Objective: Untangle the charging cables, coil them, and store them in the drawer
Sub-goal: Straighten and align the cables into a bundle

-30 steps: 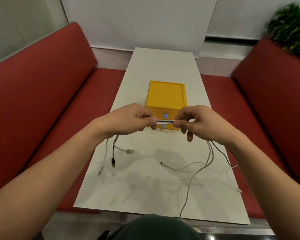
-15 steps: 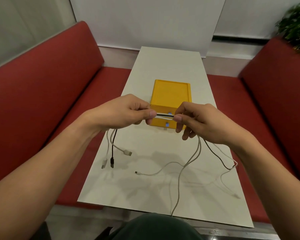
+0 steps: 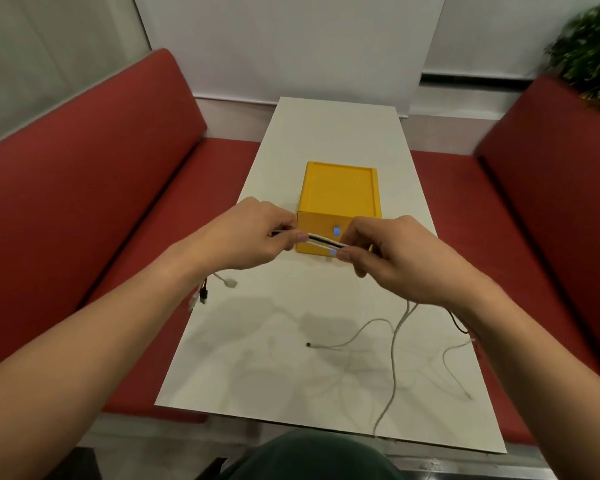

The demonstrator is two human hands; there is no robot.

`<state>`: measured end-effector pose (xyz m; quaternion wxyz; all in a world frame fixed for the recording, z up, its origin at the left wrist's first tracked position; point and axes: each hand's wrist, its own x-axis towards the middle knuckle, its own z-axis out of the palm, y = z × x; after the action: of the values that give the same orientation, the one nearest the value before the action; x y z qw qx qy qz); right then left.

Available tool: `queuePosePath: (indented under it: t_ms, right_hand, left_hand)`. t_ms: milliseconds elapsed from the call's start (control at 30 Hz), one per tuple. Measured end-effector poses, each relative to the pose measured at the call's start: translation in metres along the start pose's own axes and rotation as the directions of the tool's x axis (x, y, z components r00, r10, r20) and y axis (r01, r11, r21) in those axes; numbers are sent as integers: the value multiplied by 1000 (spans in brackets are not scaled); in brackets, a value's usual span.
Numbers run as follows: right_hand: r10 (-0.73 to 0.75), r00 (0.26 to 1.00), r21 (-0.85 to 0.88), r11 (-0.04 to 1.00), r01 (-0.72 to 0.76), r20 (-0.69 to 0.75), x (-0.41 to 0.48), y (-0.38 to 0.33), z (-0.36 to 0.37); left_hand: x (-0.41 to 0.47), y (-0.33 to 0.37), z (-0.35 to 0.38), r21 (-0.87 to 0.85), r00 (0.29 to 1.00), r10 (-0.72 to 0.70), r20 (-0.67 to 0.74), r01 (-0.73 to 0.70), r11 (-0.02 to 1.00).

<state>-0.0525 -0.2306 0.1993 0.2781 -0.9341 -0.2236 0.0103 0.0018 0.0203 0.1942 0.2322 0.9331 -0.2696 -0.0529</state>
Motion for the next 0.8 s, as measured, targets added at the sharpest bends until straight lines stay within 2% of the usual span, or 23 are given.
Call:
queuePosePath:
  t_ms: [67,167,300,400,500,567,633,700,800]
  right_hand:
    - [-8,999,24,1000,9,-38,-1,-4,4]
    - [103,994,137,986,-95,-47,2,13,11]
    - [244,962,158,962,-223,-123,10,34,23]
    - [224,960,140,969,-201,-169,6,26,21]
    - [82,983,123,990,-63,-162,-10,-4,17]
    - [34,990,181,983,-9,-139,-15,-17,15]
    - [94,985,263,963,-53,-146,-14,-9,13]
    - [137,979,211,972,-104,-153,-7,8,15]
    - [208,958,131,974,-184,-198,1,27,27]
  left_hand:
    - [1,0,2,7,999,-13,-29,14,1000]
    - [-3,-2,0,-10,1000,-18,-17,17,1000]
    - [-13,9,1,-187,998,51,38,-43,981]
    - [-17,7,1,-234,999,36,9,-33,972]
    - [-18,-5,5,-129,999,-19,-51,12,992]
    - [-15,-7,12,-71,994,-19,-107,12,997]
    - [-12,-5,16,-27,989,-17,-146,13,1000]
    - [-13,-4,14,-18,991,-39,-128,37,999]
    - [-18,3,16,-157,997,-28,-73,16,987]
